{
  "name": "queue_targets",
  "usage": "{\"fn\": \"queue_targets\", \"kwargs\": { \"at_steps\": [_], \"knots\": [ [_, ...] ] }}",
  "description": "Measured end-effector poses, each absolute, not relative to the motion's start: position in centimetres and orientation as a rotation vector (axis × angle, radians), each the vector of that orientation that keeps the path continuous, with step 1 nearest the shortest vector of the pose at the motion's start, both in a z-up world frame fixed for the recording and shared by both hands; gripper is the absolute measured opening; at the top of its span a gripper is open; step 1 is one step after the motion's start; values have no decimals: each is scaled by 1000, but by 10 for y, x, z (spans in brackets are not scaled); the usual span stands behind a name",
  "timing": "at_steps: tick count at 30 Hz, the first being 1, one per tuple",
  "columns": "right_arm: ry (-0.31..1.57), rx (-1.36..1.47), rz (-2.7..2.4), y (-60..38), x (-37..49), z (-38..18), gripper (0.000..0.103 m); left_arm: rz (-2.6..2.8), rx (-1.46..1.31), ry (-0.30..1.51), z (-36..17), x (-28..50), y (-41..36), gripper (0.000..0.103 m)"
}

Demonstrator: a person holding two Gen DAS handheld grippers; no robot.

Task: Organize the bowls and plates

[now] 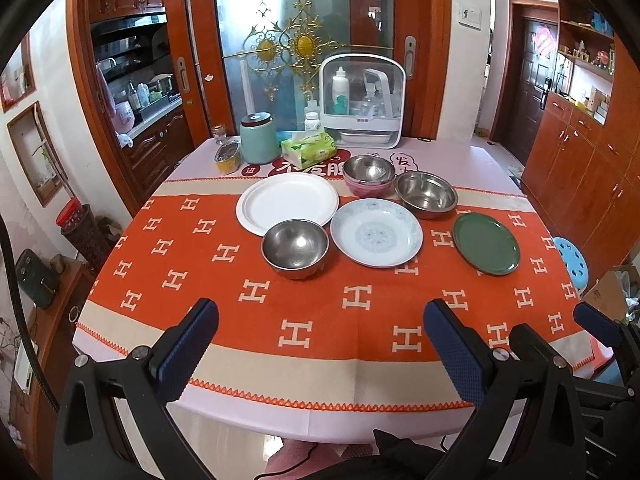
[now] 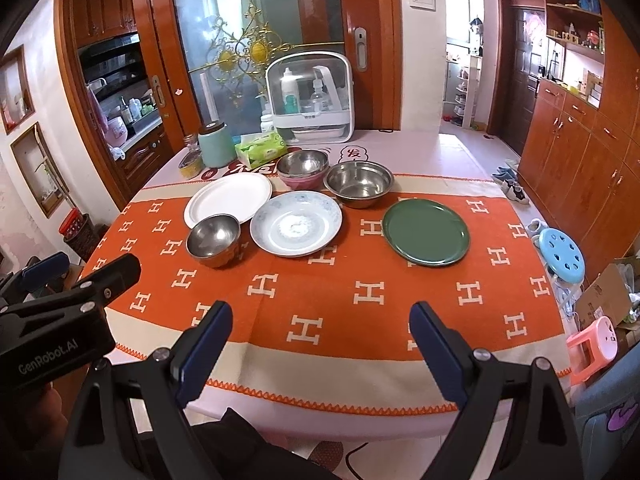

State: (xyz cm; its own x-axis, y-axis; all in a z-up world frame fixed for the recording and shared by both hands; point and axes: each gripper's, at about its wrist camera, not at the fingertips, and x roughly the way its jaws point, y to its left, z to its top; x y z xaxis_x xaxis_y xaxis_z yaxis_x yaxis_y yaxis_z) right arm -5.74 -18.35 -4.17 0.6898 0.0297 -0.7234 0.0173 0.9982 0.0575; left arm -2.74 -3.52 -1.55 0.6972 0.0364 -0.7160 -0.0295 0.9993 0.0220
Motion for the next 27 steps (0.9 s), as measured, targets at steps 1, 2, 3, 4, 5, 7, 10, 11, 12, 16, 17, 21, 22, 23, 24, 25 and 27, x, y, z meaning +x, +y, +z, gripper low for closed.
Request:
{"fn": "queue_targets", "kwargs": {
  "at_steps": [1,2,3,4,5,7,10,11,12,16,17,21,22,23,24,25,27],
  "knots": [
    [811,59,11,-181,-55,-42,91,39,8,799,-16,-27,-34,102],
    [811,57,14,-179,-53,-42,91,40,4,799,-16,-26,-31,102],
    [810,56,16,-177,-52,-42,91,41,1,798,-16,-25,-29,102],
    [810,56,19,-175,-49,-42,91,41,-1,797,-16,-24,-27,102],
    [812,56,22,-174,-48,-42,91,43,0,794,-16,-22,-24,102],
    [816,60,28,-168,-43,-43,91,46,6,790,-16,-18,-18,102],
    [815,61,32,-159,-34,-43,91,49,7,789,-17,-10,-8,102],
    [813,62,34,-156,-30,-43,91,47,6,790,-17,-6,-5,102],
    [813,63,35,-152,-27,-43,91,46,5,791,-17,-2,0,102],
    [804,81,34,-141,-11,-43,91,40,17,801,-18,15,14,102],
    [801,87,32,-139,-7,-42,91,34,22,805,-18,20,19,102],
    [797,110,23,-129,14,-42,91,21,44,817,-19,41,32,102],
    [800,116,21,-127,20,-43,91,19,50,821,-19,47,35,102],
    [804,121,20,-124,27,-44,91,18,56,824,-19,53,38,102],
    [806,126,19,-121,32,-44,91,18,61,826,-19,59,42,102],
    [809,131,17,-119,39,-45,91,18,67,829,-19,66,46,102],
    [812,144,14,-116,51,-46,91,18,71,834,-20,77,53,102]
  ]
}}
